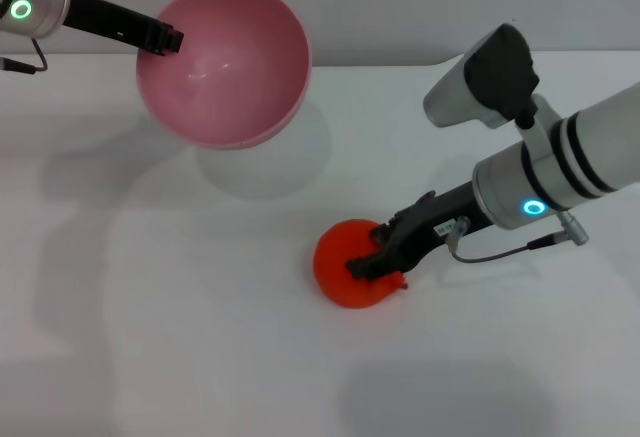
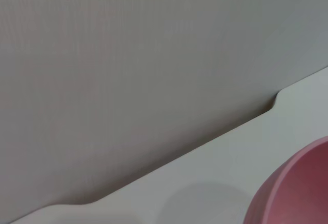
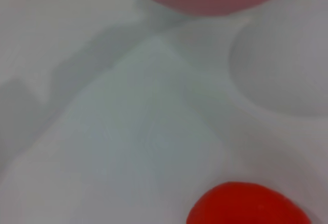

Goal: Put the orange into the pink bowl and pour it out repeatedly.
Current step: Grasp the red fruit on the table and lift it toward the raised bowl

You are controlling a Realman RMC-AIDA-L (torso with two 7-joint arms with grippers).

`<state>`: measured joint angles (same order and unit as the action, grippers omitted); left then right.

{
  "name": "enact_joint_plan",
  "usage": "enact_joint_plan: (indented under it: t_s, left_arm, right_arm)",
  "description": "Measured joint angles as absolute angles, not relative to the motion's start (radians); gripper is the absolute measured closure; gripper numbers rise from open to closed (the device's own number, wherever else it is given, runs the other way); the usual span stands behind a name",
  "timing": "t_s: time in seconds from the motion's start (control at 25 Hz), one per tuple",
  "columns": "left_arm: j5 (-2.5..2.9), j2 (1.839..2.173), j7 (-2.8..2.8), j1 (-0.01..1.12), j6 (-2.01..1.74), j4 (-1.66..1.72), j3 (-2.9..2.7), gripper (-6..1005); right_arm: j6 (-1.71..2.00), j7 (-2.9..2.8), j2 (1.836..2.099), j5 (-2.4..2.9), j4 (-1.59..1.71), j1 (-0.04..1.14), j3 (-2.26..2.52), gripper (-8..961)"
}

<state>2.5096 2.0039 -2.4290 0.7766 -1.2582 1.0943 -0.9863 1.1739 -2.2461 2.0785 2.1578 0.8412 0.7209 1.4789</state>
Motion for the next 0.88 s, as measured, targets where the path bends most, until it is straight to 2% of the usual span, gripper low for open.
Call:
enact_joint_plan:
  t_s: [0.52,0.72,0.88]
  left_arm:
    - [2.510,2.010,-2.427,0.776,-1.252,1.093,-0.986,960]
    - [2.510,2.012,-2.427,0.776,-1.252,1.094,-0.986,960]
    - [2.510,2.013,-2.427,0.778,-1.250,1.094,-0.986,960]
  right_arm:
    - [1.131,-2.233,2.078,2.132,0.817,0.720,1.494,360]
    - [1.130,-2.231,2.076,2.132,0.818,0.721,1.494,594]
    - [1.129,-2.230,2.074,2.135,0.818,0.720,1.486,730]
